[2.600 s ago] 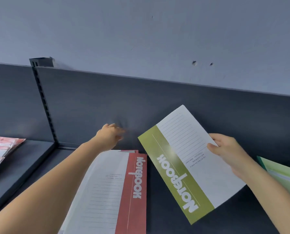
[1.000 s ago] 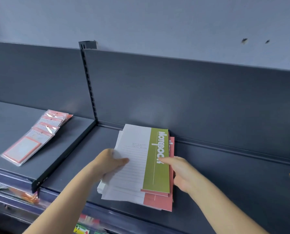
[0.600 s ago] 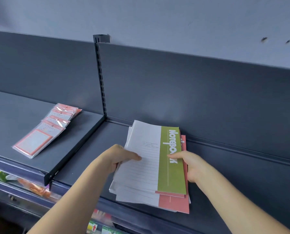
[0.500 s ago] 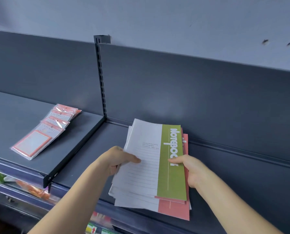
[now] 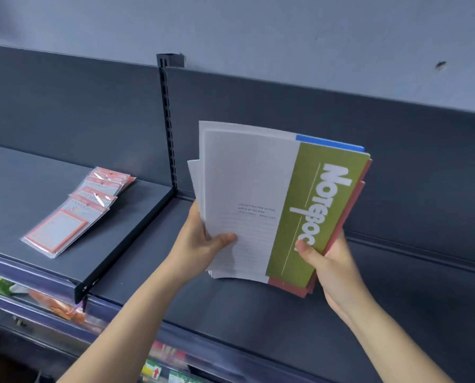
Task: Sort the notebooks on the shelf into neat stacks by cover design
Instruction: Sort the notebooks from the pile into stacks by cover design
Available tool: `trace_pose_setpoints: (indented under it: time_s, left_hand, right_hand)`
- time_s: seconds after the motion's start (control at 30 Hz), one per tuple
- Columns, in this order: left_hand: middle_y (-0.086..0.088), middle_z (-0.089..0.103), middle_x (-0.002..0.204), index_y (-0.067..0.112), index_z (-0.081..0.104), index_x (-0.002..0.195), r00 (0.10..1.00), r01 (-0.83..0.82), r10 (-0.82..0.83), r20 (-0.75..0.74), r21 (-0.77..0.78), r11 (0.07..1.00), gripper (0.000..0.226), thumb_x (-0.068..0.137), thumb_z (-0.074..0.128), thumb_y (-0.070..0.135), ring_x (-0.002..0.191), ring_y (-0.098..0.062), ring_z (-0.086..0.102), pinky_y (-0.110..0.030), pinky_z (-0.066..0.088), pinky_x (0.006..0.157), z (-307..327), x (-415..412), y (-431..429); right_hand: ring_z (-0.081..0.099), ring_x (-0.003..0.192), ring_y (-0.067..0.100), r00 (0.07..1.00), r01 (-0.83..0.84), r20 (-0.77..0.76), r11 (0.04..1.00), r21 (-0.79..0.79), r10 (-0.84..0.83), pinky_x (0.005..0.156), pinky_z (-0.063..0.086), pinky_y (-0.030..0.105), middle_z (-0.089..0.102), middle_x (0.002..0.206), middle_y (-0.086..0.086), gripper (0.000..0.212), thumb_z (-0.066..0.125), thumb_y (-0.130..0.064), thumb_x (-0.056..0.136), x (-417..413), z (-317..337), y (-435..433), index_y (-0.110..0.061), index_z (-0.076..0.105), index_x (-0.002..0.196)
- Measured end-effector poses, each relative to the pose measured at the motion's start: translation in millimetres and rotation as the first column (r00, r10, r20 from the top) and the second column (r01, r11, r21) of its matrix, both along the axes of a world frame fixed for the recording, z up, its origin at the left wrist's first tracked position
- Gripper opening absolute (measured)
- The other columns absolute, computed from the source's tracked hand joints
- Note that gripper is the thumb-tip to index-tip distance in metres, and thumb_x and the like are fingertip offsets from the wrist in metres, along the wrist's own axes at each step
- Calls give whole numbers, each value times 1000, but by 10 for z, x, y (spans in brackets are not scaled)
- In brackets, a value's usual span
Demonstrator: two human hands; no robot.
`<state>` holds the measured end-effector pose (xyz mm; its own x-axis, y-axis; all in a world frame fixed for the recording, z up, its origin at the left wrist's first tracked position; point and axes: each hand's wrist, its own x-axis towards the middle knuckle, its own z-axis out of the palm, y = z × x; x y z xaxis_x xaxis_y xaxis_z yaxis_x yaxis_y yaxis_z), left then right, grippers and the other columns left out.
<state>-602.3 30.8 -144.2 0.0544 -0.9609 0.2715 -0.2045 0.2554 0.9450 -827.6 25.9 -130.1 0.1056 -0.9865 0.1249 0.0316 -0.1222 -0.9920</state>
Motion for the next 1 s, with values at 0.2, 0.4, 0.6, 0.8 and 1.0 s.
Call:
trace_pose_setpoints:
  time_s: [0.2, 0.4, 0.6, 0.8, 1.0]
  left_hand:
    - [24, 47, 132, 26, 20, 147, 996, 8, -15, -85, -76, 997, 92, 77, 79, 17, 124, 8, 46, -10, 42, 94, 97, -122, 84]
    - [18, 53, 133, 28, 26, 144, 983, 38, -62, -171, -141, 989, 77, 80, 69, 27, 124, 0, 50, -12, 45, 91, 197, -171, 137]
    - [34, 59, 115, 27, 31, 138, 982, 108, -123, -145, -108, 988, 67, 83, 68, 16, 113, 10, 54, -8, 46, 84, 242, -145, 86]
    - [28, 48, 130, 39, 37, 134, 987, 125, -128, 102, 29, 992, 59, 83, 67, 32, 123, 9, 45, -20, 41, 102, 22, 100, -14]
    - [37, 57, 114, 39, 45, 120, 971, 199, -195, 141, -16, 980, 37, 94, 58, 16, 112, 11, 53, -7, 43, 85, -6, 158, -46]
  right_hand:
    - [66, 101, 5, 996, -39, 80, 999, -2, 39, 77, 56, 18, 70, 109, -11, 61, 70, -3, 73, -56, 20, 40, -26, 48, 124]
    - [69, 90, 3, 982, -87, 172, 996, 26, 81, 62, 52, 11, 73, 101, -12, 62, 71, -12, 66, 42, 140, 44, -25, 50, 123]
    - [70, 90, 7, 982, -74, 180, 995, 63, 62, 62, 54, 16, 73, 102, -7, 56, 68, 4, 75, 105, 112, -60, -21, 51, 122]
    - [58, 102, -5, 985, -116, -113, 987, 109, 128, 79, 50, 16, 61, 114, -16, 52, 60, 1, 88, -42, -82, -79, -34, 42, 122]
    - [55, 110, -2, 972, -106, -204, 992, 75, 119, 85, 46, 17, 59, 119, -17, 52, 61, -3, 89, -41, -7, -99, -33, 41, 127]
